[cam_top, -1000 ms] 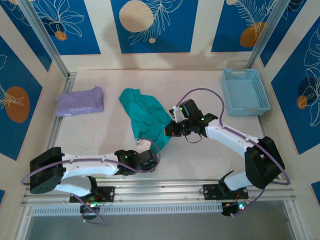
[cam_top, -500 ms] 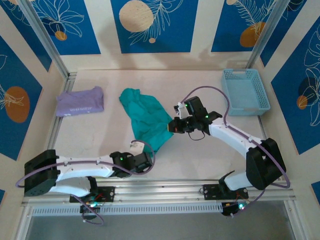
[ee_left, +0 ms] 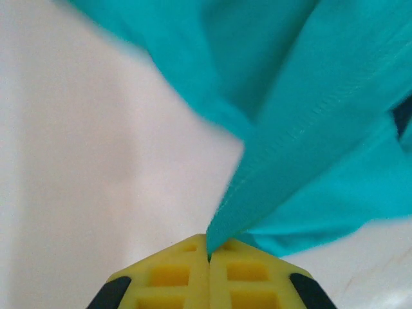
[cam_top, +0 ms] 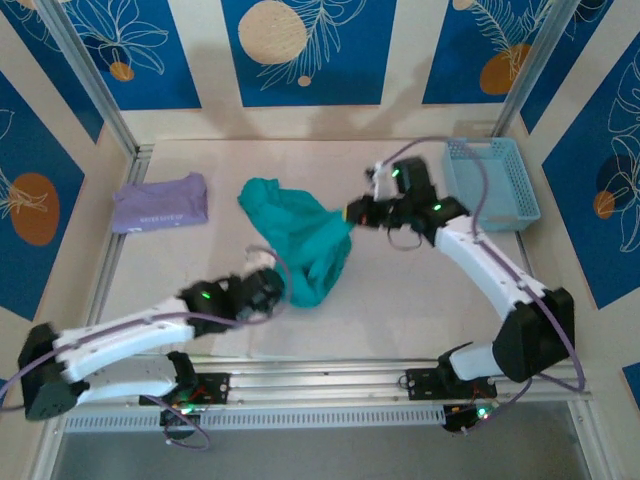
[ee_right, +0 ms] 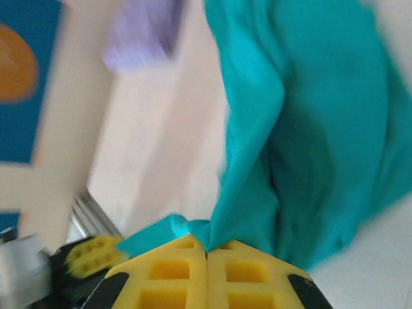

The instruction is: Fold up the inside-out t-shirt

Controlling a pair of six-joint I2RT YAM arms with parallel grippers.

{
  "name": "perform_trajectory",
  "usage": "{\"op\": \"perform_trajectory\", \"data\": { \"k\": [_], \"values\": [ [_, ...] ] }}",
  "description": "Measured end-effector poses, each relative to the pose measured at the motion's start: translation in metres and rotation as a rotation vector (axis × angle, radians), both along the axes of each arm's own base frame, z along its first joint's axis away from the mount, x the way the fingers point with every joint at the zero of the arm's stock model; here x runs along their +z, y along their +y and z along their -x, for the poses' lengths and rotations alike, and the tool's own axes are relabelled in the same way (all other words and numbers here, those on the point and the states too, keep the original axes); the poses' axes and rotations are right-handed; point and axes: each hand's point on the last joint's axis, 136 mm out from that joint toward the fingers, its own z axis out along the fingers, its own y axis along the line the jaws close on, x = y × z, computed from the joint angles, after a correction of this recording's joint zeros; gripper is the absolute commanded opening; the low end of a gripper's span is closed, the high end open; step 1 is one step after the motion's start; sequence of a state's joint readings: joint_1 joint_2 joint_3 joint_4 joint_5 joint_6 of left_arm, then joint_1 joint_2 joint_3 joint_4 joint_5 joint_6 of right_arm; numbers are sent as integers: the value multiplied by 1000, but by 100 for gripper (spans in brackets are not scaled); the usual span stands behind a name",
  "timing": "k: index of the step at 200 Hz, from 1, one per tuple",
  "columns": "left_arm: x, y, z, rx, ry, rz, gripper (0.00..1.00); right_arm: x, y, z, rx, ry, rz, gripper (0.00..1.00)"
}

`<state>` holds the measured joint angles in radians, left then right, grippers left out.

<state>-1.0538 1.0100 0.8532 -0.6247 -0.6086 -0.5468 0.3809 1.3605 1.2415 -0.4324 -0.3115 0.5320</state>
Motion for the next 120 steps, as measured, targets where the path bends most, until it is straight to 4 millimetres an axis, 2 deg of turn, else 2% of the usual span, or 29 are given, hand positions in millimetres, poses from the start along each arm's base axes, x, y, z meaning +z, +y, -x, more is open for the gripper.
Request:
{"op": "perform_trajectory", "data": {
  "k": [3, 5, 7, 10, 11, 12, 13, 14, 15, 17, 18, 19, 21, 28, 34, 35, 36, 46, 47, 50, 51, 69, 83, 120],
  "values": [
    [28, -1, -7, 8, -53, 42, 0, 15, -3, -4, -14, -39, -12, 0],
    [35, -1, -9, 6, -70, 49, 0, 26, -6, -7, -24, -69, -21, 0],
    [60, 0, -14, 12, -117, 84, 0, 37, -8, -9, -31, -96, -28, 0],
    [78, 2, -17, 12, -152, 102, 0, 57, -12, -11, -50, -146, -41, 0],
    [78, 2, -17, 12, -152, 102, 0, 61, -13, -11, -53, -157, -45, 0],
    [98, 4, -20, 18, -191, 130, 0, 69, -15, -11, -59, -179, -50, 0],
    [98, 4, -20, 18, -191, 130, 0, 74, -16, -11, -63, -190, -53, 0],
    [111, 5, -21, 18, -217, 143, 0, 81, -18, -12, -70, -210, -57, 0],
    [118, 6, -22, 18, -231, 149, 0, 81, -18, -12, -70, -210, -57, 0],
    [131, 8, -23, 19, -257, 163, 0, 94, -20, -10, -77, -243, -66, 0],
    [131, 8, -23, 19, -257, 163, 0, 100, -21, -10, -80, -257, -70, 0],
    [148, 11, -24, 22, -289, 182, 0, 104, -22, -9, -82, -269, -73, 0],
    [153, 11, -24, 20, -301, 184, 0, 116, -24, -7, -89, -298, -81, 0],
    [198, 19, -25, 23, -388, 223, 0, 151, -29, 3, -99, -390, -109, 0],
    [225, 24, -24, 23, -443, 243, 0, 180, -33, 14, -103, -463, -134, 0],
    [229, 25, -24, 21, -450, 244, 0, 180, -33, 14, -103, -463, -134, 0],
    [237, 26, -24, 20, -465, 248, 0, 189, -34, 18, -103, -484, -142, 0],
    [269, 34, -20, 13, -530, 261, 0, 218, -38, 33, -98, -560, -169, 0],
    [276, 35, -19, 11, -540, 264, 0, 226, -39, 37, -93, -581, -175, 0],
    [283, 36, -18, 7, -553, 263, 0, 230, -39, 39, -91, -591, -177, 0],
    [289, 36, -18, 5, -563, 264, 0, 237, -39, 43, -87, -611, -185, 0],
    [322, 35, -20, -16, -628, 235, 0, 268, -42, 66, -66, -712, -206, 0],
    [334, 31, -22, -31, -658, 195, 0, 275, -42, 80, -44, -751, -206, 0],
    [331, 24, -29, -67, -677, 77, 0, 270, -38, 98, -2, -782, -181, 0]
  ]
}}
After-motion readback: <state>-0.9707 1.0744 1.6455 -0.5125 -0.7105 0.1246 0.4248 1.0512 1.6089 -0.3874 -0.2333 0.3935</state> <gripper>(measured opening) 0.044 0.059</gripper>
